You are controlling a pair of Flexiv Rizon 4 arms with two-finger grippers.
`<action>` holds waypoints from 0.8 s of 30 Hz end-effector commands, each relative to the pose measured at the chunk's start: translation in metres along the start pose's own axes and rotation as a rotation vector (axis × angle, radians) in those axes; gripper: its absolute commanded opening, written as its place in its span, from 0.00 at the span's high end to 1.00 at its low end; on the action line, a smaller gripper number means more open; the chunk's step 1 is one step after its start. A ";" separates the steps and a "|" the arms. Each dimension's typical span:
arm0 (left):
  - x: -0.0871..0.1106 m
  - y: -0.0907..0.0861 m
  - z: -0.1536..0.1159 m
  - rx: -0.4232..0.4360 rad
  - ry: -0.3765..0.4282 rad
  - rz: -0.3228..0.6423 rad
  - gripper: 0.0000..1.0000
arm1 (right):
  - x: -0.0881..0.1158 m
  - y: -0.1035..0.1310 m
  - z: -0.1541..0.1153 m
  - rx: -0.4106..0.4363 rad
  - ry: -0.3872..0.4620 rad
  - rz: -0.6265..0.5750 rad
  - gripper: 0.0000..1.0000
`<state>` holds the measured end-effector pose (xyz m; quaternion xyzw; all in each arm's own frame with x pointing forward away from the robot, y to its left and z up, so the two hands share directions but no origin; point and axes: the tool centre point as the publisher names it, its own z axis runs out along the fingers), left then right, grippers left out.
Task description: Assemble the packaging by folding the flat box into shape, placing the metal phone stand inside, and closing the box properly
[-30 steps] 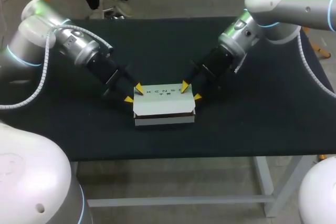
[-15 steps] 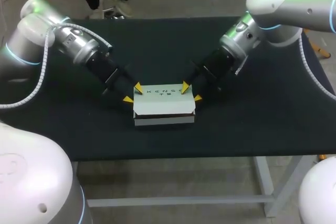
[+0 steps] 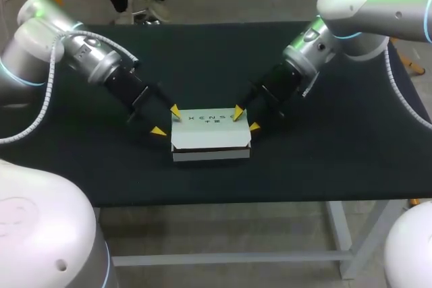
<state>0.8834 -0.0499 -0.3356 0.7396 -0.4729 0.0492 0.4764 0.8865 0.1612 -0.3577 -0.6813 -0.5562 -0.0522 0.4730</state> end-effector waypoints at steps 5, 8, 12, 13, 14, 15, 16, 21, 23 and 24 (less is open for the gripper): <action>0.010 0.033 -0.028 0.139 -0.087 0.112 0.10 | 0.000 0.001 0.001 0.002 0.001 -0.001 0.52; 0.019 0.040 -0.040 0.178 -0.180 0.212 0.00 | 0.000 0.001 0.001 0.002 0.001 -0.001 0.52; 0.033 0.051 -0.052 0.223 -0.348 0.380 0.00 | 0.000 0.001 0.001 0.002 0.001 -0.001 0.52; 0.035 0.053 -0.054 0.235 -0.368 0.411 0.00 | 0.000 0.001 0.001 0.002 0.001 -0.001 0.53; 0.039 0.058 -0.056 0.255 -0.441 0.483 0.00 | 0.000 0.001 0.001 0.002 0.001 -0.001 0.53; 0.042 0.060 -0.057 0.269 -0.482 0.526 0.00 | 0.000 0.001 0.001 0.002 0.001 -0.001 0.53; 0.045 0.062 -0.058 0.268 -0.542 0.593 0.00 | 0.000 0.001 0.001 0.002 0.001 -0.001 0.53; 0.054 0.070 -0.057 0.264 -0.755 0.827 0.00 | 0.000 0.001 0.001 0.002 0.001 -0.001 0.53; 0.058 0.073 -0.054 0.235 -0.842 0.907 0.00 | 0.000 0.001 0.001 0.002 0.001 -0.001 0.53; 0.060 0.075 -0.052 0.208 -0.901 0.945 0.00 | 0.000 0.001 0.001 0.002 0.001 -0.001 0.53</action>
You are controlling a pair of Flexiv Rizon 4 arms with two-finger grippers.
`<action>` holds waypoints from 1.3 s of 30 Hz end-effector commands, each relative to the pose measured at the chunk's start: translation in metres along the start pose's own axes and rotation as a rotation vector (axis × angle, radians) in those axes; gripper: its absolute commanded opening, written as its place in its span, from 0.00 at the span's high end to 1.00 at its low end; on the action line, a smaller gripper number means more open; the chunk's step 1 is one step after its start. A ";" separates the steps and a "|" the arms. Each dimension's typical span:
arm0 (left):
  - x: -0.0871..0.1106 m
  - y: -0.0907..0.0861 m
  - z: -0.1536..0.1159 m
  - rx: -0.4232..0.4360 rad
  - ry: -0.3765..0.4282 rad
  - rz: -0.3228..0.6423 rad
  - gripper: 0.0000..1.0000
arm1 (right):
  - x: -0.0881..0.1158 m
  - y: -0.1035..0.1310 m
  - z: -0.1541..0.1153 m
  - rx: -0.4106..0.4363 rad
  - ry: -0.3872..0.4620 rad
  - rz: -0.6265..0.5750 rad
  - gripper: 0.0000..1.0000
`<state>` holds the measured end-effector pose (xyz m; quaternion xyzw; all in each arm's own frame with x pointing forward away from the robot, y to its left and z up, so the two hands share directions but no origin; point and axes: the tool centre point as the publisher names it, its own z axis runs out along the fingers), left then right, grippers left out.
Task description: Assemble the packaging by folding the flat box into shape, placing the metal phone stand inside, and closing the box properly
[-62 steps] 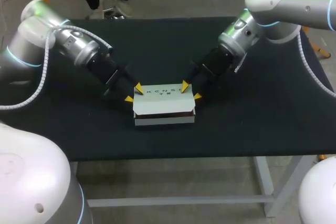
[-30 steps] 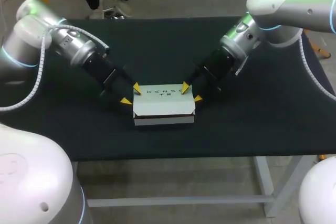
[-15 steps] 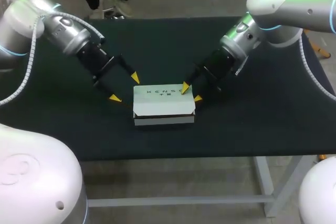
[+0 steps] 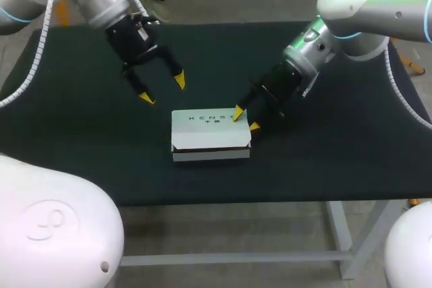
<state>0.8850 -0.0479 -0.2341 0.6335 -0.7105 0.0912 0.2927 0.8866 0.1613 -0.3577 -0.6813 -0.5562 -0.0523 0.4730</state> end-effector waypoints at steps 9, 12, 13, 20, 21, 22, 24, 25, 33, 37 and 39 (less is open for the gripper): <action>0.022 0.014 0.007 -0.109 -0.724 0.832 0.00 | 0.000 0.001 0.001 0.002 0.001 -0.001 0.54; 0.021 0.021 0.019 -0.157 -0.871 0.976 0.00 | 0.000 0.001 0.001 0.002 0.001 -0.001 0.54; 0.019 0.024 0.022 -0.171 -0.905 1.029 0.00 | 0.000 0.001 0.001 0.002 0.001 -0.001 0.54; 0.016 0.026 0.025 -0.178 -0.937 1.078 0.00 | 0.000 0.001 0.001 0.002 0.001 -0.001 0.54; 0.016 0.026 0.025 -0.178 -0.937 1.078 0.00 | 0.000 0.001 0.001 0.002 0.001 -0.001 0.54; 0.016 0.026 0.025 -0.178 -0.937 1.078 0.00 | 0.000 0.001 0.001 0.002 0.001 -0.001 0.55; 0.016 0.026 0.025 -0.178 -0.937 1.078 0.00 | 0.000 0.001 0.001 0.002 0.001 -0.001 0.55; 0.016 0.026 0.025 -0.178 -0.937 1.078 0.00 | 0.000 0.001 0.001 0.002 0.001 -0.001 0.55; 0.012 0.027 0.033 -0.163 -0.961 1.281 0.00 | 0.000 0.001 0.001 0.002 0.001 -0.001 0.55; 0.010 0.030 0.038 -0.106 -0.974 1.397 0.00 | 0.000 0.001 0.001 0.002 0.001 -0.001 0.55; 0.009 0.034 0.041 -0.068 -0.966 1.455 0.00 | 0.000 0.001 0.001 0.002 0.001 -0.001 0.55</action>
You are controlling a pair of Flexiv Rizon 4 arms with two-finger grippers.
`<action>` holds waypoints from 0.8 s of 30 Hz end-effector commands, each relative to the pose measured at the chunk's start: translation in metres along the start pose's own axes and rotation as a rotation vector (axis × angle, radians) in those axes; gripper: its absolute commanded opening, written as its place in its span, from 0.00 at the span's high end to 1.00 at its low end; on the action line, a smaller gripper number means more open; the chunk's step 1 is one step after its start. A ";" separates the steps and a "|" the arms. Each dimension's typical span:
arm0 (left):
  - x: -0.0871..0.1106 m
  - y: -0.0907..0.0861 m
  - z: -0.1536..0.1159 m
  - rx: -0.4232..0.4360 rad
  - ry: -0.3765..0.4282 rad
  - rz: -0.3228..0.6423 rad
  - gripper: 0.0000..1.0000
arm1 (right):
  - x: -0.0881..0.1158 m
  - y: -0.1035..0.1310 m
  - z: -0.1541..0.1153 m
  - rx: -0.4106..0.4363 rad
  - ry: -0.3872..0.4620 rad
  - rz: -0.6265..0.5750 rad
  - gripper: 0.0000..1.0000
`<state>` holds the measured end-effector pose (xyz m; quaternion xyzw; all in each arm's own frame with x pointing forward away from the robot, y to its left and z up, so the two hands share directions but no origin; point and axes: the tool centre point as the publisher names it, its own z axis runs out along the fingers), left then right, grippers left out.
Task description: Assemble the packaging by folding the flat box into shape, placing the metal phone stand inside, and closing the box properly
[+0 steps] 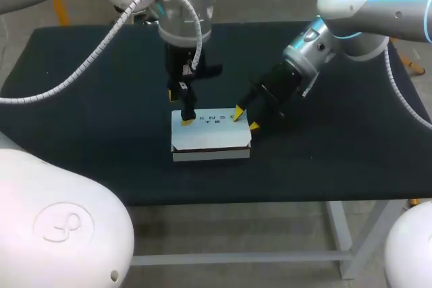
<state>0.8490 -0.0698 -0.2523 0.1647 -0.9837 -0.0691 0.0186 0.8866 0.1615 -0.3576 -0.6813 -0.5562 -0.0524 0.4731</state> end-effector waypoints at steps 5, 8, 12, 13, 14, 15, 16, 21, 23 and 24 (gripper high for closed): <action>0.013 0.002 0.009 0.172 -0.387 0.392 0.00 | -0.001 0.001 0.001 0.002 0.000 0.000 0.56; 0.016 0.002 0.011 0.209 -0.400 0.399 0.00 | -0.001 0.001 0.001 0.002 0.000 0.000 0.56; 0.018 0.000 0.013 0.237 -0.394 0.429 0.00 | -0.001 0.001 0.001 0.002 0.000 0.000 0.56; 0.018 -0.001 0.012 0.200 -0.402 0.427 0.00 | -0.001 0.001 0.001 0.002 0.000 0.000 0.56; 0.017 -0.003 0.012 0.143 -0.416 0.398 0.00 | -0.001 0.001 0.001 0.002 0.000 0.000 0.56; 0.017 -0.003 0.012 0.143 -0.416 0.398 0.00 | -0.001 0.001 0.001 0.002 0.000 0.000 0.56; 0.017 -0.003 0.012 0.143 -0.416 0.398 0.00 | -0.001 0.001 0.001 0.002 0.000 0.000 0.56; 0.017 -0.003 0.012 0.143 -0.416 0.398 0.00 | -0.001 0.001 0.001 0.002 0.000 0.000 0.56; 0.017 -0.003 0.012 0.143 -0.416 0.398 0.00 | -0.001 0.001 0.001 0.002 0.000 0.000 0.56; 0.017 -0.003 0.012 0.143 -0.416 0.398 0.00 | -0.001 0.001 0.001 0.002 0.000 0.000 0.56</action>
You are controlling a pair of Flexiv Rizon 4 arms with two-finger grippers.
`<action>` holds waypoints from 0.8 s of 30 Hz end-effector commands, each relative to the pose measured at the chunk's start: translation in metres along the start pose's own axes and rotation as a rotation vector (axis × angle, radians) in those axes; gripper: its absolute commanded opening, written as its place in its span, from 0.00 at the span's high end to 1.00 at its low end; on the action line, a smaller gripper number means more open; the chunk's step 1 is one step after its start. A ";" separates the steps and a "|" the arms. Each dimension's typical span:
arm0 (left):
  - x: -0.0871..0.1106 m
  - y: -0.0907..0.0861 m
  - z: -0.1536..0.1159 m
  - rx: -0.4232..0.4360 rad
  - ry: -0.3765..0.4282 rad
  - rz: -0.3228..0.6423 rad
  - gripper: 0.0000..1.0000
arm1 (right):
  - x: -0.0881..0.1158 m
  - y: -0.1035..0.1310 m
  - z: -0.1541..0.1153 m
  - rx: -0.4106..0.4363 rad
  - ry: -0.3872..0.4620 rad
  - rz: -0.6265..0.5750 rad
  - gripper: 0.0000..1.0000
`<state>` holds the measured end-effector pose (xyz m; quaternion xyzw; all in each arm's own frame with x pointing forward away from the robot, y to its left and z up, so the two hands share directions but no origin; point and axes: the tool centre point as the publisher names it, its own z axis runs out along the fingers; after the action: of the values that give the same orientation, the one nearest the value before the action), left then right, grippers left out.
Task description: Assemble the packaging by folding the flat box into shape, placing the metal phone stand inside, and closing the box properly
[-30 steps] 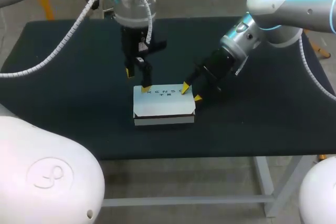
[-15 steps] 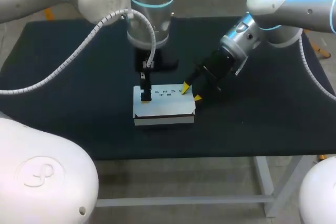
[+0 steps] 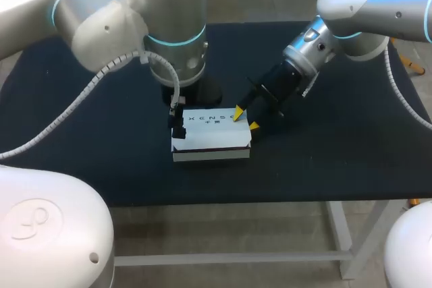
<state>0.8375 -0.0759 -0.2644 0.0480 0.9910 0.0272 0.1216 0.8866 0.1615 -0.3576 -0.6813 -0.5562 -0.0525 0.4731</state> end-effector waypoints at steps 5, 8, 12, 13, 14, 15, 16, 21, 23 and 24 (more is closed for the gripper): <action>-0.002 -0.001 0.008 0.081 -0.057 -0.042 0.00 | -0.001 0.001 0.001 0.002 0.000 0.000 0.56; -0.009 -0.001 0.015 0.129 0.023 -0.072 0.00 | -0.001 0.001 0.001 0.002 0.000 0.000 0.57; -0.013 0.000 0.021 0.154 0.106 -0.100 0.00 | -0.001 0.001 0.001 0.002 0.000 0.000 0.57; -0.015 0.000 0.023 0.156 0.121 -0.114 0.00 | -0.001 0.001 0.001 0.002 0.000 0.000 0.57; -0.015 0.000 0.024 0.165 0.132 -0.107 0.01 | -0.001 0.001 0.001 0.002 0.000 0.000 0.57; -0.016 0.000 0.026 0.159 0.138 -0.118 0.06 | -0.001 0.001 0.001 0.002 0.000 0.000 0.57; -0.016 -0.001 0.027 0.161 0.147 -0.129 0.11 | -0.001 0.001 0.001 0.002 0.000 0.000 0.57; -0.015 -0.004 0.035 0.172 0.182 -0.131 0.21 | -0.001 0.001 0.001 0.002 0.000 0.000 0.57; -0.010 -0.007 0.038 0.165 0.177 -0.139 0.26 | -0.001 0.001 0.001 0.002 0.000 0.000 0.57; -0.008 -0.008 0.039 0.165 0.176 -0.141 0.27 | -0.001 0.001 0.001 0.002 0.000 0.000 0.57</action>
<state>0.8529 -0.0756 -0.2964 -0.0125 0.9972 -0.0664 0.0329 0.8866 0.1615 -0.3575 -0.6813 -0.5562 -0.0525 0.4731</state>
